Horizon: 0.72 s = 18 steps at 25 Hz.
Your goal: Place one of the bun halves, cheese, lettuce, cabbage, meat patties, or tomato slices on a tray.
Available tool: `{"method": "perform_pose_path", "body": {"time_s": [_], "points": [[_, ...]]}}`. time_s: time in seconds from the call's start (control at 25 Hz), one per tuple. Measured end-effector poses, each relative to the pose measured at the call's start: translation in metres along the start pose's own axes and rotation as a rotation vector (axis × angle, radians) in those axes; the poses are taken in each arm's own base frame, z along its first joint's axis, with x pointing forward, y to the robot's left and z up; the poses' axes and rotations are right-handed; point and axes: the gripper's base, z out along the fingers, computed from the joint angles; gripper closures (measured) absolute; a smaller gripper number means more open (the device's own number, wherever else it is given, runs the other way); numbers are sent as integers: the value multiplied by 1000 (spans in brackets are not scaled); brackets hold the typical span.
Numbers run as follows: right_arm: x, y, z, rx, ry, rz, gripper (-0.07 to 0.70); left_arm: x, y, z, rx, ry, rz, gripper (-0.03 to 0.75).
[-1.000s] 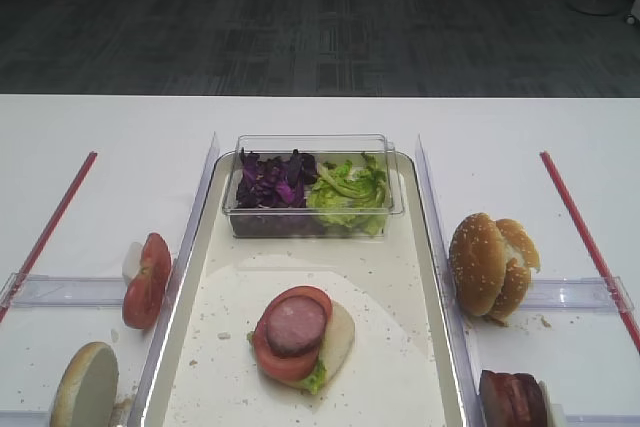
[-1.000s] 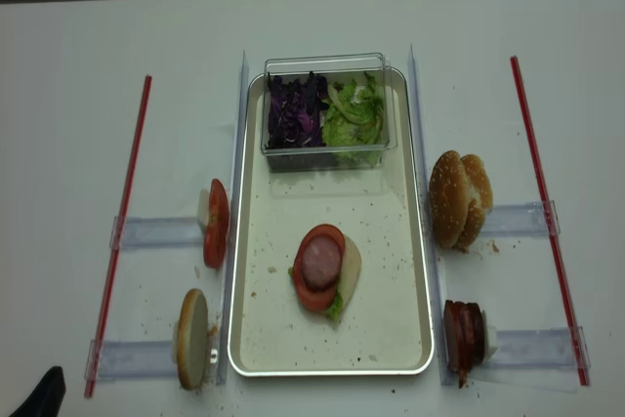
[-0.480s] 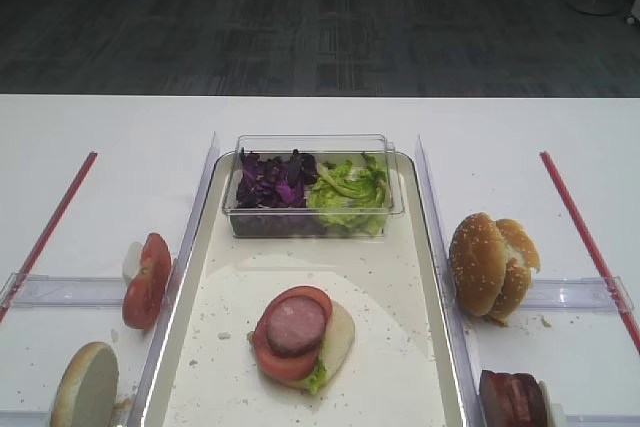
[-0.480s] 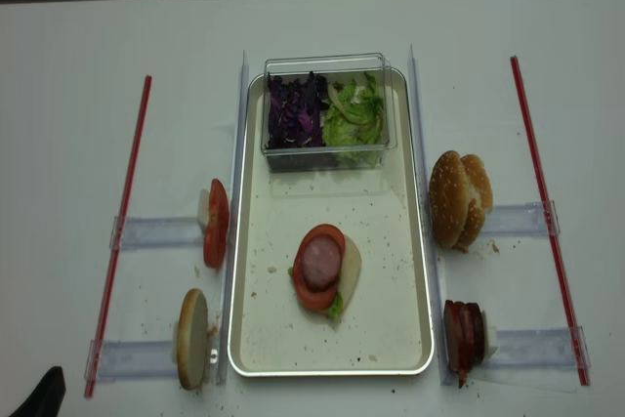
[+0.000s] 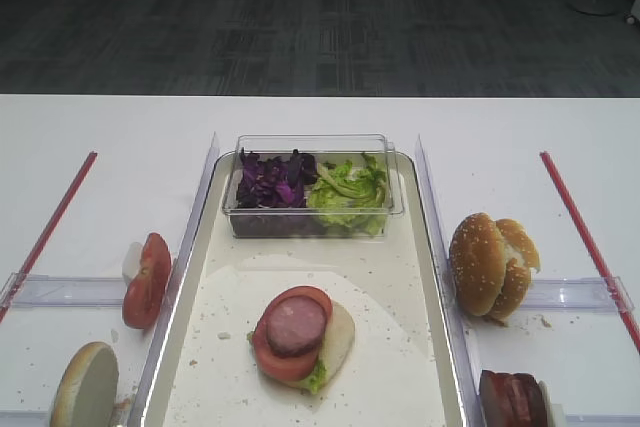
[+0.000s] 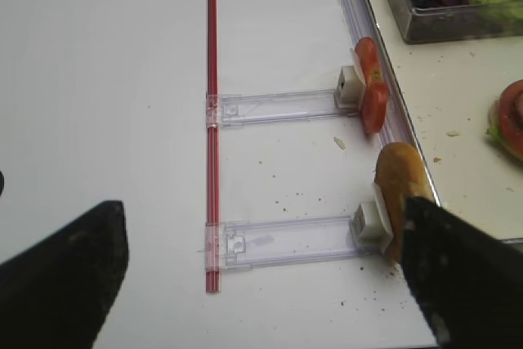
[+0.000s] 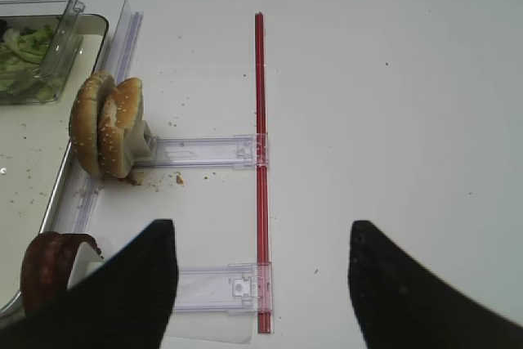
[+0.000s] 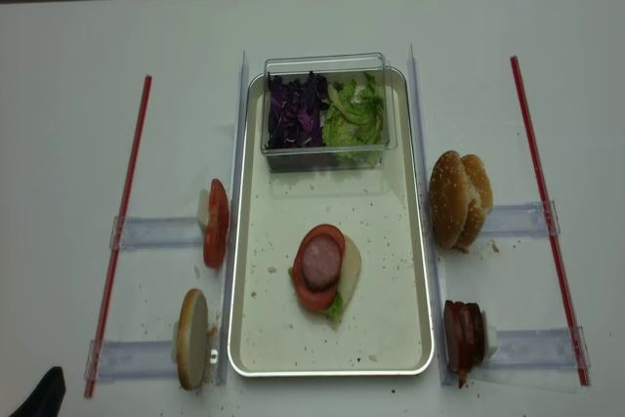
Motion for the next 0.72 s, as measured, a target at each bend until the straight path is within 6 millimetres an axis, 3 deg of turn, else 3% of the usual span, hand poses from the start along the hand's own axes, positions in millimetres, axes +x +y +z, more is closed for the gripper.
{"method": "perform_pose_path", "body": {"time_s": [0.72], "points": [[0,0,0,0,0,0,150,0,0,0,0,0,0,97]]}}
